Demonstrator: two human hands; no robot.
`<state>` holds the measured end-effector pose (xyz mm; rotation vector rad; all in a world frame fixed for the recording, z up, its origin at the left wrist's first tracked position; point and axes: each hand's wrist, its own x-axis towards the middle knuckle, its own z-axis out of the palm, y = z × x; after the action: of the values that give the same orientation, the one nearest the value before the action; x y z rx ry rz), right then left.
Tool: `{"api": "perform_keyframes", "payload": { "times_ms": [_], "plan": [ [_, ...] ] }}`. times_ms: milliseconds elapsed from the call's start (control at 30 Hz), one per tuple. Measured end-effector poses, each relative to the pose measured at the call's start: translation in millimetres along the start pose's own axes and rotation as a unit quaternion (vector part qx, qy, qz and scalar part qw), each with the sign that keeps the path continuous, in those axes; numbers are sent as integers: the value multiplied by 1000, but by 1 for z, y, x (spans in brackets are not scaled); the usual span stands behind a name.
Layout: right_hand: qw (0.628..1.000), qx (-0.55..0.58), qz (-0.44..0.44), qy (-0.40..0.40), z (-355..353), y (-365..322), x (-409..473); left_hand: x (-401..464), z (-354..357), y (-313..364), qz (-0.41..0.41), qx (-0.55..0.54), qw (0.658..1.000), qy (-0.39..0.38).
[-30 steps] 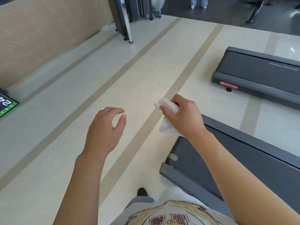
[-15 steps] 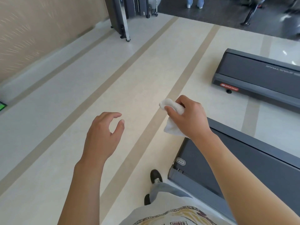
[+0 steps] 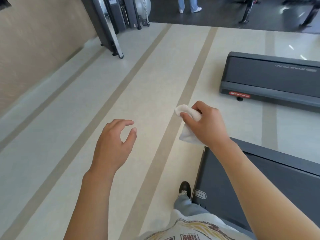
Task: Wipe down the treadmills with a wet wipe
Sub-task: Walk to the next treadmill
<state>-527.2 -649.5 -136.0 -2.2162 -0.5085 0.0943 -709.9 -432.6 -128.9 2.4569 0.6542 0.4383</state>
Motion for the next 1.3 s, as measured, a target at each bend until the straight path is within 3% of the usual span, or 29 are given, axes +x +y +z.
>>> {"api": "perform_keyframes", "payload": {
  "times_ms": [267, 633, 933, 1300],
  "plan": [
    [998, 17, 47, 47, -23, 34, 114, 137, 45, 38, 45, -1, 999, -28],
    [991, 22, 106, 81, -44, 84, 188, 253, 112, 81, 105, -21, 990, -90],
    [977, 6, 163, 135, -57, 117, 263, 367, 174, 98, 169, -47, 974, -140],
    [949, -32, 224, 219, -56, 117, 408, 571, 222, 131, 258, -71, 942, -202]
  ]
}}
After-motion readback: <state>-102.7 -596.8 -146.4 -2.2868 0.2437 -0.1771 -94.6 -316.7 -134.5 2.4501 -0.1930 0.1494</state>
